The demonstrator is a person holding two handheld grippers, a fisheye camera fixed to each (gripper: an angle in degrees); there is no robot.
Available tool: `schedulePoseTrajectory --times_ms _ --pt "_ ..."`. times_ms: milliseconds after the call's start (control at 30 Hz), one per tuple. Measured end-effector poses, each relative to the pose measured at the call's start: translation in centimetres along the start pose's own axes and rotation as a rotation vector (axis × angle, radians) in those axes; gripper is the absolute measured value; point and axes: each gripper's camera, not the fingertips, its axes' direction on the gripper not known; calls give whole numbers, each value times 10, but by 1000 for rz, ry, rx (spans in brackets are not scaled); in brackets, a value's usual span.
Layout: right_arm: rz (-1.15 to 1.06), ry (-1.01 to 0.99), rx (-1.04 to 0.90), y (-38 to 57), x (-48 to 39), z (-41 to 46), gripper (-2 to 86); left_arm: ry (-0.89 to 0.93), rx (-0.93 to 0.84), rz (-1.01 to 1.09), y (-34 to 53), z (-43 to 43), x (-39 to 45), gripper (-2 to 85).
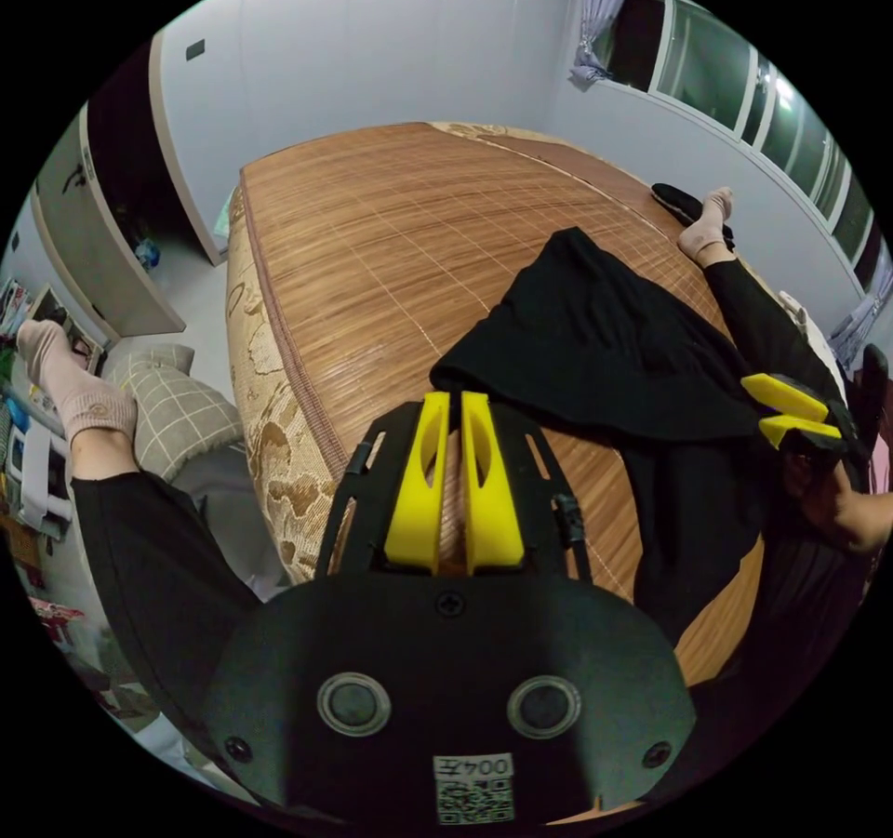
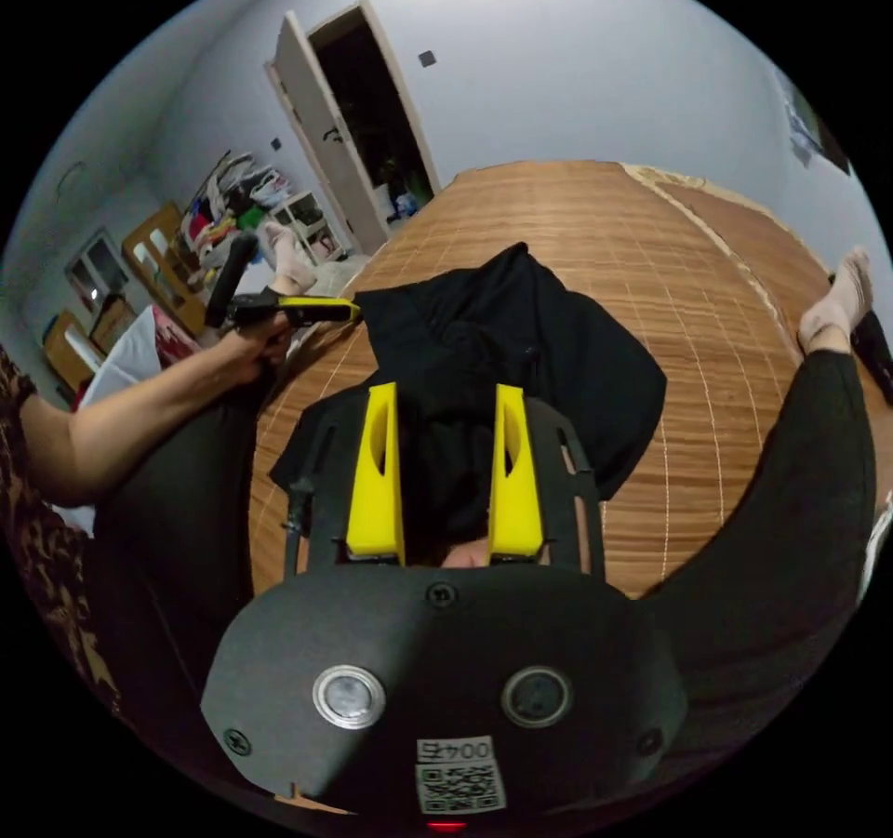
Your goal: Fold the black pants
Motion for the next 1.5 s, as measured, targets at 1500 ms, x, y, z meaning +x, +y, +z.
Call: schedulePoseTrajectory --times_ms 1500 --pt "220 -319 108 -166 55 -264 13 408 206 263 -66 -363 103 13"
